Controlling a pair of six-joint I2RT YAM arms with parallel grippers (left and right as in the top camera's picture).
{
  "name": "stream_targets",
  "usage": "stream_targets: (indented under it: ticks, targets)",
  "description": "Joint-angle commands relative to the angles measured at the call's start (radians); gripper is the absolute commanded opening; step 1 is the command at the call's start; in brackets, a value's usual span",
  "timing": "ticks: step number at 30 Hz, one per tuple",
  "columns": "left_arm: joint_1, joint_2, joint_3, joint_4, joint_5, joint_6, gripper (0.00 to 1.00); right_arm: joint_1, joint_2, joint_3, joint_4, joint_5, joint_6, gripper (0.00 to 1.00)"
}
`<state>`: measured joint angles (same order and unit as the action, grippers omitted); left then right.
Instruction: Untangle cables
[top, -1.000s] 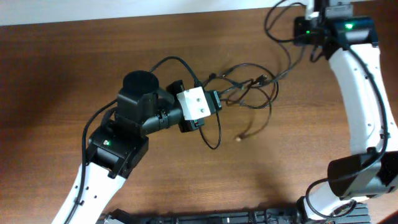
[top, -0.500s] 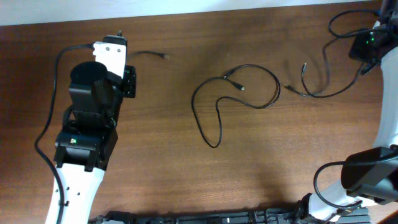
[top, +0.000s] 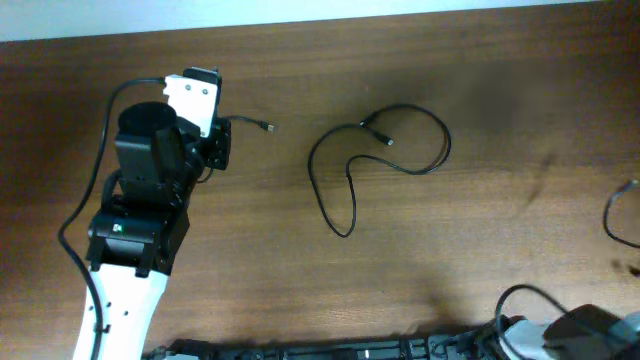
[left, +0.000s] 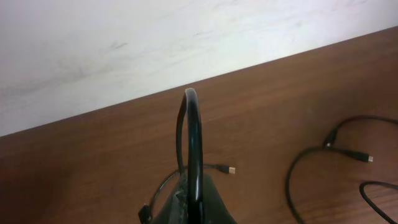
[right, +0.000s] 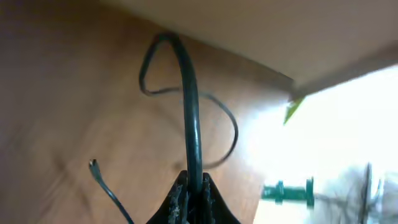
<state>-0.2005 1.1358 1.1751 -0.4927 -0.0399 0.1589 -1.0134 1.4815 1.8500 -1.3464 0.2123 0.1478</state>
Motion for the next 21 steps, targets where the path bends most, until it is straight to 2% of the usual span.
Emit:
stream_targets:
  ticks: [1,6,7,8,9,10,13,17,18,19,21]
  targets:
    - [0.002,-0.014,0.011,0.002,0.027,-0.008,0.00,-0.082,0.108,-0.014,0.010,-0.083,0.028,0.04]
    - [0.002,-0.014,0.011,0.002,0.083,-0.008,0.00,-0.089,0.237,-0.014,0.012,-0.107,0.026,0.04]
    - [0.002,-0.014,0.011,0.002,0.083,-0.008,0.00,-0.089,0.248,-0.014,0.012,-0.107,0.026,0.20]
    - [0.002,-0.014,0.011,0.002,0.083,-0.008,0.00,-0.089,0.254,-0.014,0.012,-0.108,0.026,0.58]
    - [0.002,-0.014,0.011,0.001,0.083,-0.008,0.00,-0.088,0.255,-0.014,0.011,-0.108,0.027,0.82]
    - [0.002,-0.014,0.011,0.001,0.087,-0.008,0.00,-0.088,0.255,-0.014,0.011,-0.108,0.026,0.93]
    - [0.002,-0.014,0.011,0.001,0.090,-0.008,0.00,-0.086,0.255,-0.014,0.005,-0.201,0.000,0.94]
    - [0.002,-0.014,0.011,0.007,0.204,-0.007,0.00,-0.085,0.254,-0.014,-0.004,-0.573,-0.267,0.96]
    - [0.002,-0.014,0.011,0.013,0.237,-0.007,0.00,-0.070,0.254,-0.014,-0.022,-0.747,-0.400,1.00]
    - [0.002,-0.014,0.011,0.047,0.305,-0.008,0.00,-0.040,0.255,-0.014,-0.049,-0.879,-0.516,0.99]
    - [0.002,-0.019,0.011,0.152,0.511,-0.008,0.00,0.074,0.254,-0.014,-0.099,-1.099,-0.741,0.99]
